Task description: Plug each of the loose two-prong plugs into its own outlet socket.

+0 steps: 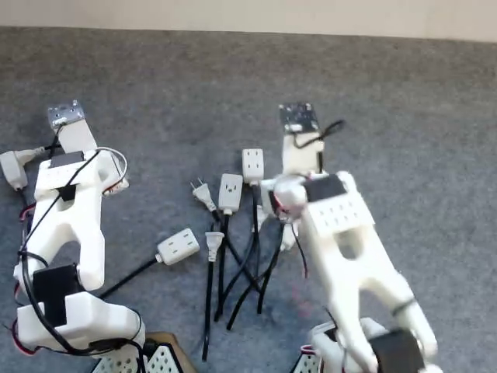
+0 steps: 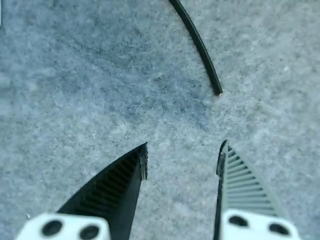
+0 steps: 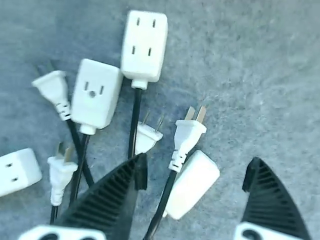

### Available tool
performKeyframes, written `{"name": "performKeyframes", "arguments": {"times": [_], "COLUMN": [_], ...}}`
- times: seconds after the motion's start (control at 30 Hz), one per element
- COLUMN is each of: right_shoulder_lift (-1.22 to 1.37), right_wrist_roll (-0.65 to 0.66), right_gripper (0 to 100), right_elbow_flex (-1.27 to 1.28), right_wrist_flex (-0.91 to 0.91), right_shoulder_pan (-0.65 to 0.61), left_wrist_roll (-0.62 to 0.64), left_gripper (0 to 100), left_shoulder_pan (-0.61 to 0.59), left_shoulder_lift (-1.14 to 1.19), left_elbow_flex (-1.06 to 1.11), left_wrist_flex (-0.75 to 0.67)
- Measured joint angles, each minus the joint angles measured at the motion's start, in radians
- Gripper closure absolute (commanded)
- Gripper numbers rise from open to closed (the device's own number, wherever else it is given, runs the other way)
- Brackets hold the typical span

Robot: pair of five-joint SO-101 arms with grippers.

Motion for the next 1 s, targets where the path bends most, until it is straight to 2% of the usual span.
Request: {"name": "performKeyframes", "arguments": {"times": [0.27,0.37,0.5,0.83,1.0], "right_shoulder_lift": [0.199,0.244,0.298,0.333,0.333], "right_wrist_roll": [-0.003,-0.003,-0.003,0.002,0.051], "right_gripper": [69.9,69.9,69.9,69.9,72.4], "right_elbow_flex": [-0.04,-0.04,-0.04,-0.044,-0.044], "right_wrist_flex": [-0.043,-0.064,-0.094,-0.126,-0.126], "right_shoulder_pan": [-0.135,-0.146,-0.129,0.048,0.057], "left_wrist_roll": [0.0,0.0,0.0,0.0,0.0], "left_gripper": [76,76,76,76,76], "left_shoulder_pan": [0.0,0.0,0.0,0.0,0.0], "left_shoulder_lift": [0.0,0.0,0.002,0.003,0.003], "left_elbow_flex": [0.0,0.011,0.012,0.017,0.017], "left_wrist_flex": [-0.037,-0.043,-0.043,-0.044,-0.044]}}
